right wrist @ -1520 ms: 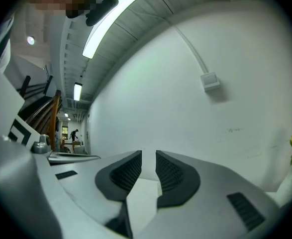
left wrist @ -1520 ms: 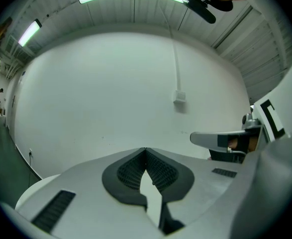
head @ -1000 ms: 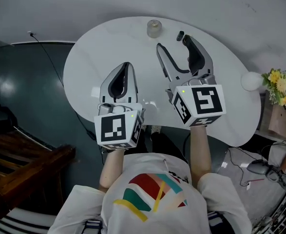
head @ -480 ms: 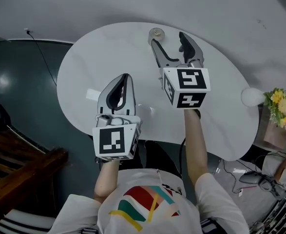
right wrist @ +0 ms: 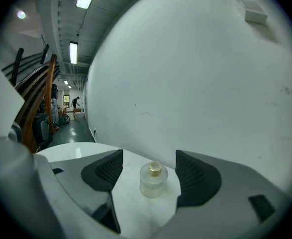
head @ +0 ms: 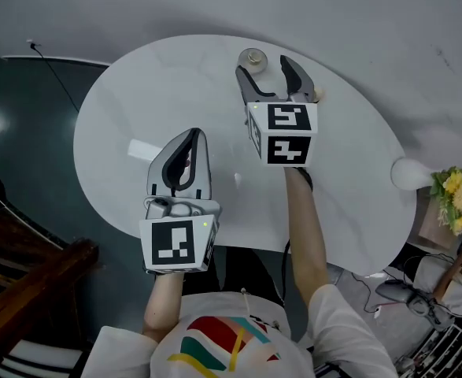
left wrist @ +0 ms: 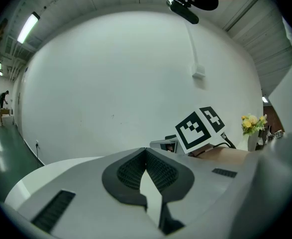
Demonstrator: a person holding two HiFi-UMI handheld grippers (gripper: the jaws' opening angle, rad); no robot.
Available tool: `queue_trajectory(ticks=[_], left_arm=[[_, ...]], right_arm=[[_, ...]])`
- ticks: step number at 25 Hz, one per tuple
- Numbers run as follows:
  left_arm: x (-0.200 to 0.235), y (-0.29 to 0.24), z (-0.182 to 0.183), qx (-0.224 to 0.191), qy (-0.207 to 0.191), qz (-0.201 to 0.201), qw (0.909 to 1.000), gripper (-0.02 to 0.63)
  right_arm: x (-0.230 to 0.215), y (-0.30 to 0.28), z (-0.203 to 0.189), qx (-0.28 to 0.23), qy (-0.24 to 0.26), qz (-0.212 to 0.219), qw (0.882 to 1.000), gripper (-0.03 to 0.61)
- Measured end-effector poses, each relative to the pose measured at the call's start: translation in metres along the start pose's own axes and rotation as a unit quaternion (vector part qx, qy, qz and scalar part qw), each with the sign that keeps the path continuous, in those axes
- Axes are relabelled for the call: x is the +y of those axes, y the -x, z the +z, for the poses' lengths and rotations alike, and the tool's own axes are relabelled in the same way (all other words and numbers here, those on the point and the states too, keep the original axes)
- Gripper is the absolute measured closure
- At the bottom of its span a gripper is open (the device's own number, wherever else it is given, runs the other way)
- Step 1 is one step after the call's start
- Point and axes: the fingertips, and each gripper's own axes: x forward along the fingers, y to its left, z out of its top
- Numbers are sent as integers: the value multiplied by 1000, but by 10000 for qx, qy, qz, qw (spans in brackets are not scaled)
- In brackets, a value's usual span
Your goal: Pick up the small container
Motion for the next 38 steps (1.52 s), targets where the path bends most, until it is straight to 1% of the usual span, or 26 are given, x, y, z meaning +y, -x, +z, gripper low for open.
queue_trajectory(ticks=[9, 15, 26, 38], left_arm=[[9, -23, -24, 201, 121, -24, 9997, 597], [20, -36, -37, 327, 127, -30, 9994, 597], [30, -49, -64, 599, 146, -36, 9981, 597], [42, -54, -77, 685, 155, 17, 9975, 597]], right_arm=[[-4, -48, -34, 347, -10, -53, 9994, 253], [-5, -67, -53, 509, -175, -65, 9985, 252], [-11, -87, -75, 586, -455, -145, 9971, 252], [-8, -101, -88, 604, -492, -190, 9968, 252]])
